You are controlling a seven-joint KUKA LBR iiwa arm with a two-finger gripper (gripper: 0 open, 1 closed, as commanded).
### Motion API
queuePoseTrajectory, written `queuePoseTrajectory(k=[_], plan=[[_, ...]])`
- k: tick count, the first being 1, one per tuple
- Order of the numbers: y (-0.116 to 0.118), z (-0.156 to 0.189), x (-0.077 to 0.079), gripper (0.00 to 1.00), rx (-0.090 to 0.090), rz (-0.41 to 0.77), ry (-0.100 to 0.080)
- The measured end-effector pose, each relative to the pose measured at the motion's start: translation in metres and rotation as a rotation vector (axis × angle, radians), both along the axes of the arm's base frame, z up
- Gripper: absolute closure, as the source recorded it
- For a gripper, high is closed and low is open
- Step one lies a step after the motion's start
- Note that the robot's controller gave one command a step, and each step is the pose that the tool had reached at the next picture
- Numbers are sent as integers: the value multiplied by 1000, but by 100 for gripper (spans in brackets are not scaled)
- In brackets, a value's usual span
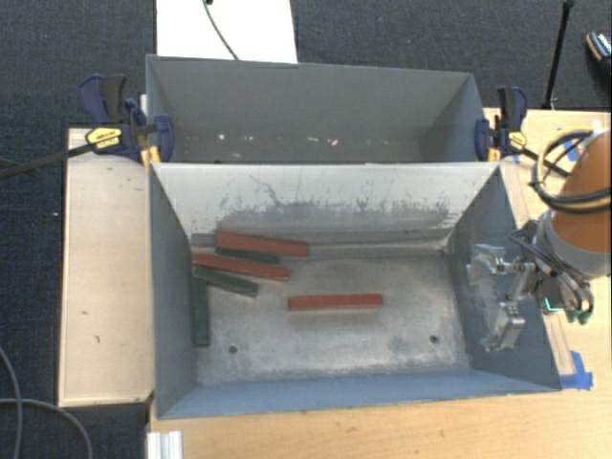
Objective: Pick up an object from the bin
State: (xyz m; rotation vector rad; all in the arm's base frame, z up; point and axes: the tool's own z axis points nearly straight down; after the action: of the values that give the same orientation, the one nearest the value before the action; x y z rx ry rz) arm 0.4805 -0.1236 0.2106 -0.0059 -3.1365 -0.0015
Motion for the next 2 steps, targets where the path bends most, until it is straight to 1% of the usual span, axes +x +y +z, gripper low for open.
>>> queuePoseTrajectory(k=[1,2], plan=[[-12,-140,8,0,-3,554,-15],[132,-140,23,0,4,446,-11]])
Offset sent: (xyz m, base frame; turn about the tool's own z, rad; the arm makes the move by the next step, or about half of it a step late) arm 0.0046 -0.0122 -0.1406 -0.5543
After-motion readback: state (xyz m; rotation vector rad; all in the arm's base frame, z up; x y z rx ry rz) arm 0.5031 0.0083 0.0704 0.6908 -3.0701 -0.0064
